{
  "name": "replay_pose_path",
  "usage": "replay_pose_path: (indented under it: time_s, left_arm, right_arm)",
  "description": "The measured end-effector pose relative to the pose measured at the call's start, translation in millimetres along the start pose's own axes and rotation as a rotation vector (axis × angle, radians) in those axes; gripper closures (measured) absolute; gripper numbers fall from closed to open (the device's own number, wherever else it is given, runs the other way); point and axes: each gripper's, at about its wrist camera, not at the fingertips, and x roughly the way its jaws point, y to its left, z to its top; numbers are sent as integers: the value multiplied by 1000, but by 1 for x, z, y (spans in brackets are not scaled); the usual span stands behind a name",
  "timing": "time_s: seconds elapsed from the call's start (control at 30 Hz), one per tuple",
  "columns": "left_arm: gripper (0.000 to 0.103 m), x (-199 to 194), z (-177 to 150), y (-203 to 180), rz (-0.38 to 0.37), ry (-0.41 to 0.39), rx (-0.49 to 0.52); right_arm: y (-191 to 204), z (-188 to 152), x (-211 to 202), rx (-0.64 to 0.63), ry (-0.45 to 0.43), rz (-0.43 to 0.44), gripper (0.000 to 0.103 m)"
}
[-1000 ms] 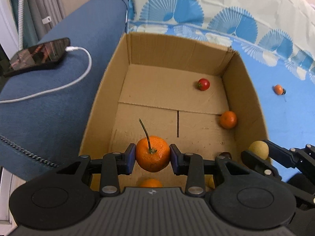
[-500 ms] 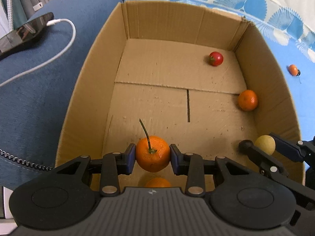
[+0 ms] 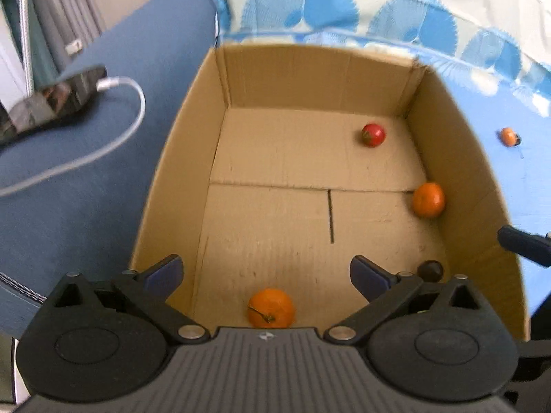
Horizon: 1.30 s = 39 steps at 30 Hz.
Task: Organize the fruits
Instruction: 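Open both tools to drop the mandarin and tan fruit into the box, then lift both open tools out of the box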
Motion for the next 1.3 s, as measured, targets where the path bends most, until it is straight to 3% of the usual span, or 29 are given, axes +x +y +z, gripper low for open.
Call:
replay_pose_path:
  time_s: [0.27, 0.53, 0.93, 1.3]
  left_arm:
    - [0, -43, -22, 3, 4, -13, -15]
    - [0, -88, -58, 1, 7, -38, -93]
    - [0, -141, -78, -16, 55, -172, -25]
    - [0, -162, -89, -22, 59, -222, -25]
  right_arm:
    - [6, -9, -43, 34, -6, 16, 5]
    - [5, -24, -81, 109, -22, 2, 3]
    - [2, -41, -135, 119, -123, -36, 3]
    - [4, -52, -164, 104, -182, -41, 3]
